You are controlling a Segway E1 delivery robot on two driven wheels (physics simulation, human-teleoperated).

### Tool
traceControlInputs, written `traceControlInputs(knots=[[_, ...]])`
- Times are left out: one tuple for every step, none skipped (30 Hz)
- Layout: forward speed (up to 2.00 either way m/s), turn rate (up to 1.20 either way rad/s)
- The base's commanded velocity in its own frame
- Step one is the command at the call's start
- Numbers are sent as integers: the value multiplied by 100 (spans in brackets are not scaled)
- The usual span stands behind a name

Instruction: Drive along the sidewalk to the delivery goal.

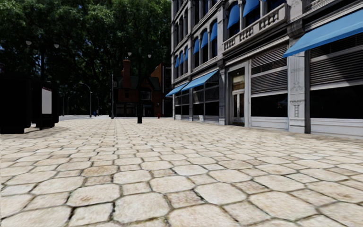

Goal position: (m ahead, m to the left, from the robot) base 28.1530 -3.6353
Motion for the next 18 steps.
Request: traceControlInputs(knots=[[200, 24], [200, 24], [200, 24], [200, 24], [200, 25], [200, 27], [200, 27], [200, 27], [200, 27], [200, 27], [200, 27], [200, 27], [200, 27], [200, 27], [200, 27], [200, 27], [200, 27], [200, 27]])
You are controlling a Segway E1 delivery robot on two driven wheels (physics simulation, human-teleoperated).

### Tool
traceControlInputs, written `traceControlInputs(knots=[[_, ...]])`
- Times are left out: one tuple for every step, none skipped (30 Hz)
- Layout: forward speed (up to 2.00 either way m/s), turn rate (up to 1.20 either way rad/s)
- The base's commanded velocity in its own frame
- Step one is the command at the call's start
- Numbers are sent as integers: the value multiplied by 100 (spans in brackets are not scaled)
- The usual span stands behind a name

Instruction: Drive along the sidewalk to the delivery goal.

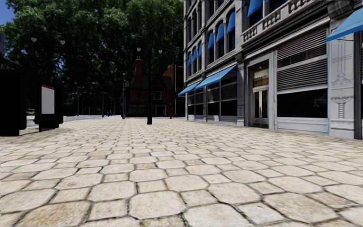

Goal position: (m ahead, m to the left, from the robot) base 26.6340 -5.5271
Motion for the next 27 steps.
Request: traceControlInputs(knots=[[200, 27], [200, 27], [200, 23], [200, 23], [200, 12], [200, 0], [200, 0], [200, 0], [200, 0], [200, 0], [200, 0], [200, 0], [200, 0], [200, 0], [200, 0], [200, 0], [200, 0], [200, 0], [200, 0], [200, 0], [200, 0], [200, 0], [200, 0], [200, 0], [200, 0], [200, 0], [200, 0]])
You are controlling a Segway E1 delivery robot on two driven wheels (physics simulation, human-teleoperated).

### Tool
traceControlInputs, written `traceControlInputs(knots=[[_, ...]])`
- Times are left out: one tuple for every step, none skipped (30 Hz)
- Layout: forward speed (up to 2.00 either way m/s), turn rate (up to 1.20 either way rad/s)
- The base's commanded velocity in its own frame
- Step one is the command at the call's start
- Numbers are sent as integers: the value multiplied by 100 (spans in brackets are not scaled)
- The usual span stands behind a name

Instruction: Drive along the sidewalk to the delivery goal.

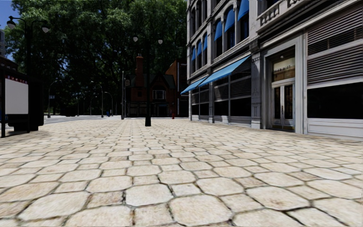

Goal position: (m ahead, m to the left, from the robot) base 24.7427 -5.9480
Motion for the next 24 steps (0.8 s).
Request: traceControlInputs(knots=[[200, 0], [200, 0], [200, 0], [200, 0], [200, 0], [200, 0], [200, 0], [200, 0], [200, 0], [200, 0], [200, 0], [200, 0], [200, 0], [200, 0], [200, 0], [200, 0], [200, 0], [200, 0], [200, 0], [200, 0], [200, 0], [200, 0], [200, 0], [200, 0]])
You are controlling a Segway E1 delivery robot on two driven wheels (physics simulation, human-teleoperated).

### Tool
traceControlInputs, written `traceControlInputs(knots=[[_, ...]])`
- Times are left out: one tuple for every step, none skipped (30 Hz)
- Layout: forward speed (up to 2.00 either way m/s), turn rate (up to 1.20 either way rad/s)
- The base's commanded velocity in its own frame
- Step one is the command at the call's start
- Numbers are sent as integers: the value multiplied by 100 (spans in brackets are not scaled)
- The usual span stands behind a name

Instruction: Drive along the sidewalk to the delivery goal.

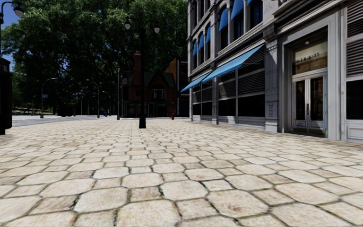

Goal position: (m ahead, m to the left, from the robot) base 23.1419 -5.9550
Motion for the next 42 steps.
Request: traceControlInputs(knots=[[200, 0], [200, 0], [200, 0], [200, 0], [200, 0], [200, 0], [200, 0], [200, 0], [200, 0], [200, 0], [200, 0], [200, 0], [200, 0], [200, 0], [200, 0], [200, 0], [200, 0], [200, 0], [200, 0], [200, 0], [200, 0], [200, 0], [200, 0], [200, 0], [200, 0], [200, 0], [200, 0], [200, 0], [200, 0], [200, 0], [200, 0], [200, 0], [200, 0], [200, 0], [200, 0], [200, 0], [200, 0], [200, 0], [200, 0], [200, 0], [200, 0], [200, 0]])
